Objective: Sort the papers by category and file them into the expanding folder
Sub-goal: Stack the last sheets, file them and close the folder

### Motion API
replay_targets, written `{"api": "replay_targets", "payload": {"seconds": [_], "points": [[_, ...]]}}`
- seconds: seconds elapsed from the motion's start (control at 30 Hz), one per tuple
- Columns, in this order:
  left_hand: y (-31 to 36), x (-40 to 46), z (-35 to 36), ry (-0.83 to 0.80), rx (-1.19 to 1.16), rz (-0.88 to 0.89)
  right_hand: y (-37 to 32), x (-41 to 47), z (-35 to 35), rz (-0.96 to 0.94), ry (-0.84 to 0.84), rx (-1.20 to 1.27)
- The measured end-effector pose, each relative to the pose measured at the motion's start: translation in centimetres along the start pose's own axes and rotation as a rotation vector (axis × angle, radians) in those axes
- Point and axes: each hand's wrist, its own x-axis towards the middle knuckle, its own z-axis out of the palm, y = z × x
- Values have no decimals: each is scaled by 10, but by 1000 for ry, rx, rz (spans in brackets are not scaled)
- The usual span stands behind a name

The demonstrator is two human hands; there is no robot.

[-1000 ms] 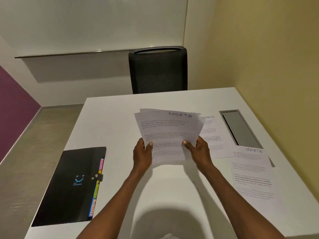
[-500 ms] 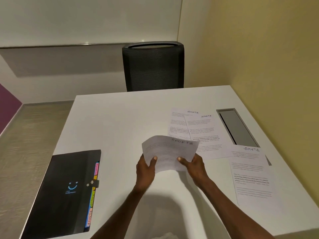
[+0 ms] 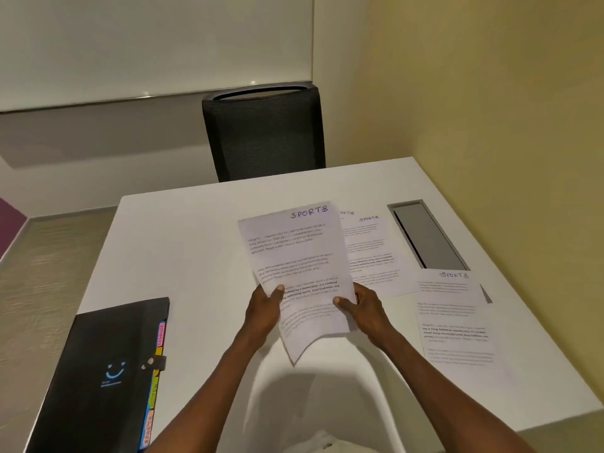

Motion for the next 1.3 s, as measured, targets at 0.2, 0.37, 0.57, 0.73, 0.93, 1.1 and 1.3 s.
{"api": "replay_targets", "payload": {"seconds": [0.2,0.37,0.57,0.73,0.93,1.1,1.3], "points": [[9,-6,41,-70,-201,-98,3,3,-52,5,-37,-99],[20,-20,79,-21,-229,-112,26,8,-105,138,126,-111],[21,-29,102,47,-153,-55,91,5,-204,376,421,-623],[24,-39,116,117,-104,-48,119,-10,-247,698,509,-611],[22,-49,123,130,16,-22,138,-10,-250,722,446,-748],[22,-52,123,161,98,-32,137,-2,-259,796,446,-650],[31,-52,122,212,168,1,132,-6,-263,535,615,-459]]}}
